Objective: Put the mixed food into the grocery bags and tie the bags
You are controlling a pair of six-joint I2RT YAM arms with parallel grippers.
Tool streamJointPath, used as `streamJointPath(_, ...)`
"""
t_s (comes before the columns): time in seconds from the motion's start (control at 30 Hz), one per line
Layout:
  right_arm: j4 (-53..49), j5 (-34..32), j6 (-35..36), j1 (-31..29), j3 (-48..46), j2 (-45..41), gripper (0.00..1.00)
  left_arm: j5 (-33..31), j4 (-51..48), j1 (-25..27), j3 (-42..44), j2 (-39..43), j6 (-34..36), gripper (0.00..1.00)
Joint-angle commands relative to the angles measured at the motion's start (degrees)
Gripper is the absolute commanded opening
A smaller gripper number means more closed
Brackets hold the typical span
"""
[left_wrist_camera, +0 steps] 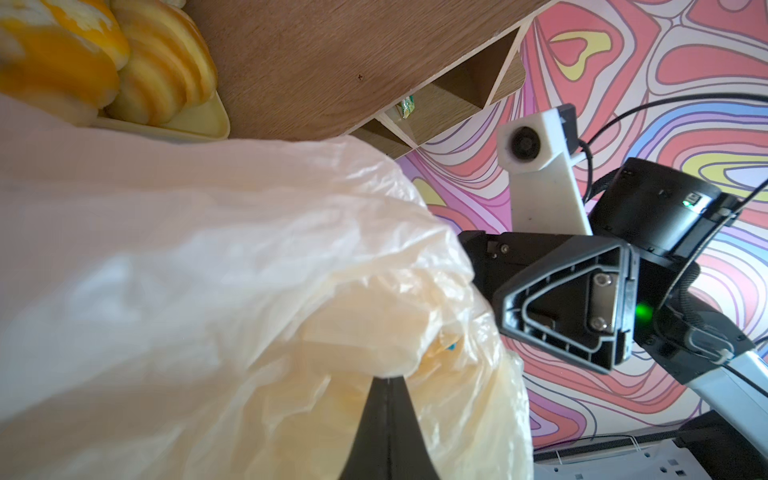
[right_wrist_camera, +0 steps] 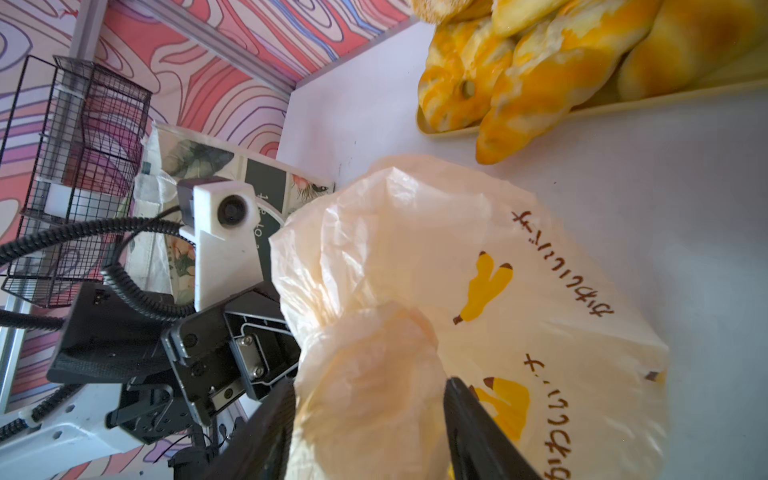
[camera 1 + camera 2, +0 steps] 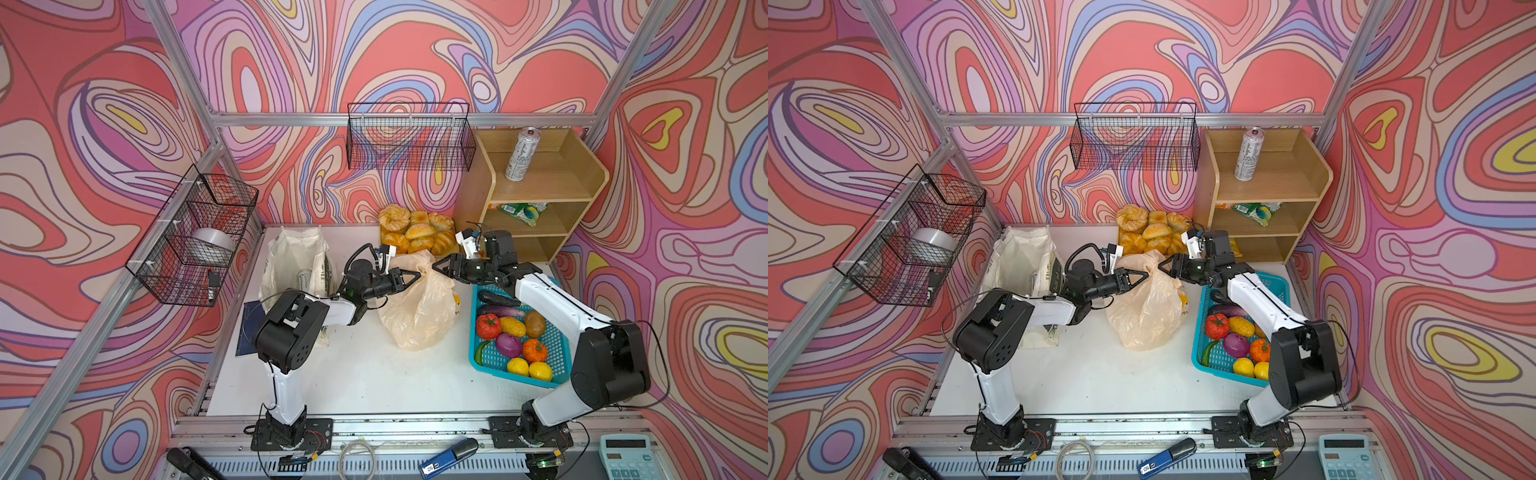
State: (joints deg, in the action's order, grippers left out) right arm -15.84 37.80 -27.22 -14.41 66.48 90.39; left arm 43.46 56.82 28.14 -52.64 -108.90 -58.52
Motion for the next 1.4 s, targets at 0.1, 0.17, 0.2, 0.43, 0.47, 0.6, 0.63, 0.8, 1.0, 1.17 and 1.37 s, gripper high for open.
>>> streamJointPath(0.1,1.2,3.5,1.9,-0.9,1.6,2.1,0.58,0.7,2.9,0.1,-0.2,-1.3,0.0,0.04)
streamJointPath(0.17,1.4,2.4,2.0,-0.9,1.4,1.3,0.60,0.7,3.1,0.0,-0.2,-1.5,0.0,0.03)
streamJointPath(0.2,1.1,2.4,2.1,-0.9,1.8,1.0,0.61,0.8,3.2,0.0,-0.2,-1.6,0.0,0.03)
streamJointPath(0.43,-6.1,-4.9,4.2,-0.9,6.0,-0.2,0.71,1.0,3.3,0.0,0.0,-1.4,0.2,0.02)
streamJointPath(0.47,-7.9,-6.6,5.3,-1.2,7.0,-0.1,0.72,1.0,2.9,0.1,0.2,-1.2,0.6,0.02)
streamJointPath(0.6,-14.2,-11.7,8.7,-2.8,10.9,0.2,0.73,1.1,2.2,0.0,0.4,-0.7,1.4,0.03)
streamJointPath(0.63,-15.8,-12.6,9.4,-3.4,11.9,0.5,0.73,1.2,2.2,0.0,0.4,-0.7,1.4,0.03)
streamJointPath(0.8,-21.8,-18.8,12.7,-7.0,17.0,3.1,0.73,1.3,2.5,0.0,0.6,-0.8,1.5,0.03)
streamJointPath(1.0,-26.6,-23.9,14.8,-9.8,21.1,7.0,0.71,1.3,3.0,0.0,0.8,-0.8,1.4,0.03)
streamJointPath(1.17,-27.6,-23.7,15.0,-10.7,21.3,8.9,0.64,1.3,3.3,0.0,0.9,-0.7,1.3,0.03)
streamJointPath(1.37,-25.3,-19.7,14.6,-11.2,20.2,10.8,0.39,1.4,3.4,0.0,0.9,-0.7,1.3,0.03)
